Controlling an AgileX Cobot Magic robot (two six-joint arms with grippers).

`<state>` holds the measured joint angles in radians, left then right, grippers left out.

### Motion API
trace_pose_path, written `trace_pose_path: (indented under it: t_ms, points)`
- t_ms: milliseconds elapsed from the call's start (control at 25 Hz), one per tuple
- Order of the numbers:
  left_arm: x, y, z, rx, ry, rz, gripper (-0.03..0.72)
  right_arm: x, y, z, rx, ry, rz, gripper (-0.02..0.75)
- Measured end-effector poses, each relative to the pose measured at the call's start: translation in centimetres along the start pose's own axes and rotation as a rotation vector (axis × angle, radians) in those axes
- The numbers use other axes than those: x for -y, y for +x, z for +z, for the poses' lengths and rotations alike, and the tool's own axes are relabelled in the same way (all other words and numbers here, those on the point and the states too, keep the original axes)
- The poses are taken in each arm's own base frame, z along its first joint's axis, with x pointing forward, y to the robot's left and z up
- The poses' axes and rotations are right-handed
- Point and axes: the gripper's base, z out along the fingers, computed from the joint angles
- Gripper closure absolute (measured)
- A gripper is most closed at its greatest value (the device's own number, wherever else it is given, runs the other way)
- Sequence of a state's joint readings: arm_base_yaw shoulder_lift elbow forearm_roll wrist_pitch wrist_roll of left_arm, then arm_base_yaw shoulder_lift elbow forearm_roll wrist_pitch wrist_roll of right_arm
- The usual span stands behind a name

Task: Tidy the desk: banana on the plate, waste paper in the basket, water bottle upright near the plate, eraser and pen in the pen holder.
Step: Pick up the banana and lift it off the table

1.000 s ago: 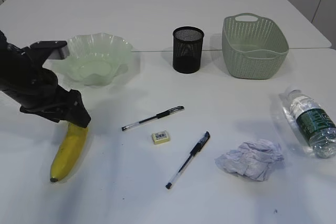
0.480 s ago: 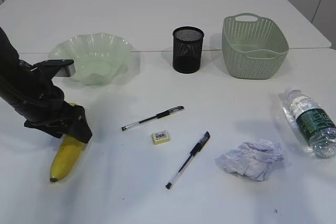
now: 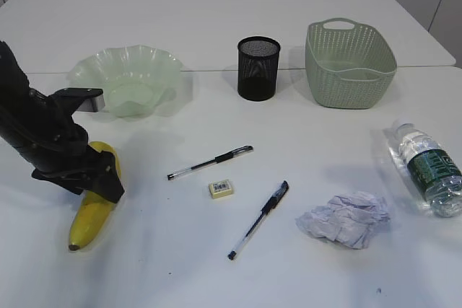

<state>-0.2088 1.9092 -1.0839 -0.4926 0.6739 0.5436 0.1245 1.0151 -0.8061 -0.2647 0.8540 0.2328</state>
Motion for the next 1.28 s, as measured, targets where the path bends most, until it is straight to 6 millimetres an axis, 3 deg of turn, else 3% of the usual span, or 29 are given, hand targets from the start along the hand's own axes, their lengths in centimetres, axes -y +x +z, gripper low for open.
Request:
trace_pose_path:
  t_ms: [520,680,920,1280]
  points:
    - [-0.4,0.3,1.3,-0.041,0.000,-0.008,0.119,0.0,0.0,0.0,0.000,0.000,0.000,0.524]
    - [-0.4,0.3,1.3,-0.041,0.000,-0.009,0.208,0.0,0.0,0.0,0.000,0.000,0.000,0.524]
    - [-0.4,0.4,1.3,-0.053,0.001,-0.003,0.401,0.0,0.0,0.0,0.000,0.000,0.000,0.524]
    - [-0.4,0.5,1.2,-0.071,0.003,0.011,0.465,0.0,0.0,0.0,0.000,0.000,0.000,0.524]
